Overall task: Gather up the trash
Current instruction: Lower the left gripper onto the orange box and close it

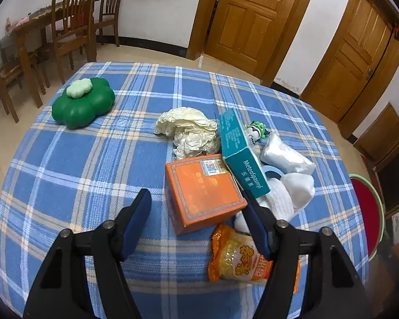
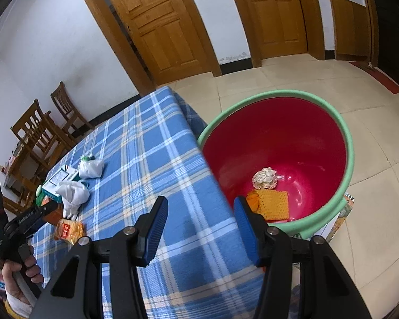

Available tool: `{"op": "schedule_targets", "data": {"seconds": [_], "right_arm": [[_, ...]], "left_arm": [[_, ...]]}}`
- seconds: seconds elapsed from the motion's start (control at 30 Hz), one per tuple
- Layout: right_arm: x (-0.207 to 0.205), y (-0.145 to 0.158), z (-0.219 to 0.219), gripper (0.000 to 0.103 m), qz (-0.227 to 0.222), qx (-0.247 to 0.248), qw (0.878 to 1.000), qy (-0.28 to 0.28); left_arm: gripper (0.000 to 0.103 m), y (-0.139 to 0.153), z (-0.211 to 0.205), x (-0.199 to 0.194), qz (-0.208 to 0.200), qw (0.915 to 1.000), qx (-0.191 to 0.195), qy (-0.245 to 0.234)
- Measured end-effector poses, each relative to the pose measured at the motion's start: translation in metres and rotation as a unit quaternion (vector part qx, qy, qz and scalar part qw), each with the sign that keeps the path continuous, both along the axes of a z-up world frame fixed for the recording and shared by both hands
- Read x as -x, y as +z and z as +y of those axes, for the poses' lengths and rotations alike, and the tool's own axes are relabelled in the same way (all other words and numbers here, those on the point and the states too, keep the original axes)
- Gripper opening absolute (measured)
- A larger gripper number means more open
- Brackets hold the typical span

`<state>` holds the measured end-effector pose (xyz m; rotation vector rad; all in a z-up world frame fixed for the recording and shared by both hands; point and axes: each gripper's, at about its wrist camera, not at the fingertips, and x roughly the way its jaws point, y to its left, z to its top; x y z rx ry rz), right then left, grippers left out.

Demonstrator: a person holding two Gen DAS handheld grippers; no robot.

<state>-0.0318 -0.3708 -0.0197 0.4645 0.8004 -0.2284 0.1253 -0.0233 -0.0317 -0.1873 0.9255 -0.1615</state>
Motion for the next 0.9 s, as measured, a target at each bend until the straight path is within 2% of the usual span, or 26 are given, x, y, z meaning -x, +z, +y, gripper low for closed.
{"op": "schedule_targets", "data": {"seconds": [0.03,0.43,0.9], "right_arm": [[0.0,0.0,0.001,0.055,0.001,0.0,1.0,0.002],[-0.018,0.002,0.032,0.055,0.007,0.009,0.999,0.045],[-0.045,0.011,0.1,0.055,0.009,0.011,0.989,0.146]], "left_arm": [[0.058,-0.001,0.001,0.0,0.001,1.0,0.006,-0.002],[0.057,0.006,0.024,0.012,-0.007,0.9996,0.025,0.011],[0.055,0.017,0.067,0.047,-0.016,0.9991,0.02,0.034]]}}
